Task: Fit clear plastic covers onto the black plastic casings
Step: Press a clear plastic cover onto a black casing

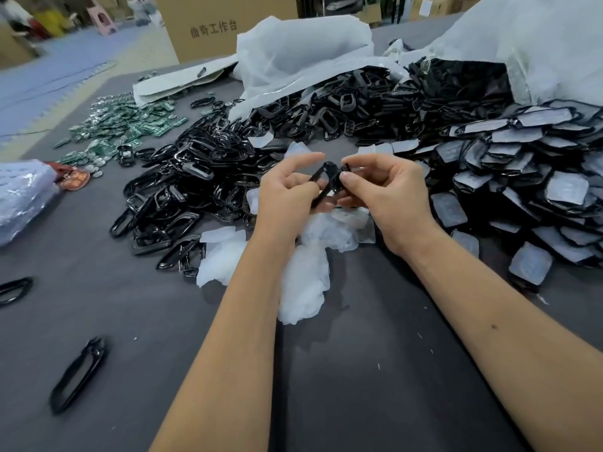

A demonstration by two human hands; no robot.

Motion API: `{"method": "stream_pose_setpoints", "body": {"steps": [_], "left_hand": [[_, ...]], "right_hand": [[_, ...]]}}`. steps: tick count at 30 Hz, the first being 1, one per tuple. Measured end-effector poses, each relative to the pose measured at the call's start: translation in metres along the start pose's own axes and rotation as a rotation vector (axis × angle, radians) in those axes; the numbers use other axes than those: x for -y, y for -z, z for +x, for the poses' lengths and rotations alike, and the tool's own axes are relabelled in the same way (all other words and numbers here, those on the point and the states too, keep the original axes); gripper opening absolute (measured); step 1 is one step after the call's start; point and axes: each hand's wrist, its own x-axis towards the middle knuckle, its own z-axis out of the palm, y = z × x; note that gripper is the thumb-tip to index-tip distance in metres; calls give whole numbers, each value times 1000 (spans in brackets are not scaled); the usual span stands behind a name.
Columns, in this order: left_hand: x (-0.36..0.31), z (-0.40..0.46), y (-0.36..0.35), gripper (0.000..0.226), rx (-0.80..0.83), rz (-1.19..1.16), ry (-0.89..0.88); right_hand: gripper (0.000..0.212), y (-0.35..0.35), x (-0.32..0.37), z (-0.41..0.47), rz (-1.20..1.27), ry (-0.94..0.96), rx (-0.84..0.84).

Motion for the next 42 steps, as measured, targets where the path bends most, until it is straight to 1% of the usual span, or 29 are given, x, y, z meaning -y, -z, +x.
{"method": "stream_pose_setpoints", "body": {"steps": [2, 4, 7, 9, 11, 13, 15, 18, 19, 21, 23, 25, 27, 31, 34, 39, 40, 42], "left_hand": [[1, 0, 0, 53, 101, 61, -27], [1, 0, -1, 46, 117, 80, -50], [5, 1, -3, 24, 53, 96, -64], [9, 4, -3, 16, -34, 107, -70], [10, 5, -3, 9, -99, 69, -78], [10, 6, -1, 2, -150, 31, -80], [10, 7, 1, 5, -204, 15, -74], [11, 8, 0, 8, -226, -36, -57], [11, 8, -1, 10, -226, -40, -59], [12, 8, -2, 12, -232, -32, -74], [12, 8, -4, 15, -213, -33, -98], [11, 7, -7, 26, -161, -30, -114], [11, 7, -8, 31, -119, -32, -112], [12, 7, -9, 25, -76, -41, -84], [13, 5, -7, 14, -32, -38, -101], [12, 3, -7, 14, 14, -63, -122], [11, 3, -6, 14, 28, -80, -120], [9, 2, -4, 15, 53, -134, -106]], "right_hand": [[17, 0, -2, 0, -6, 14, -2], [18, 0, -3, 0, -25, 27, -12], [20, 0, -4, 1, -74, 38, -39], [19, 1, -3, 1, -68, 30, -57], [17, 2, -3, 2, -69, 30, -74], [23, 3, -2, 3, -50, 26, -83], [23, 3, -2, 2, -44, 32, -94], [10, 2, -2, 1, -96, 79, -130], [10, 2, -3, 1, -115, 95, -135], [18, 1, -4, 1, -141, 113, -126], [20, 0, -5, 0, -145, 120, -109], [15, -2, -7, 0, -147, 118, -111], [12, -2, -9, 1, -163, 114, -122], [18, -1, -9, 2, -180, 98, -133], [15, -1, -9, 2, -228, 101, -134], [19, 0, -5, 0, -316, 134, -193], [23, 1, -4, 0, -312, 118, -195], [29, 3, -1, 1, -157, 21, -149]]}}
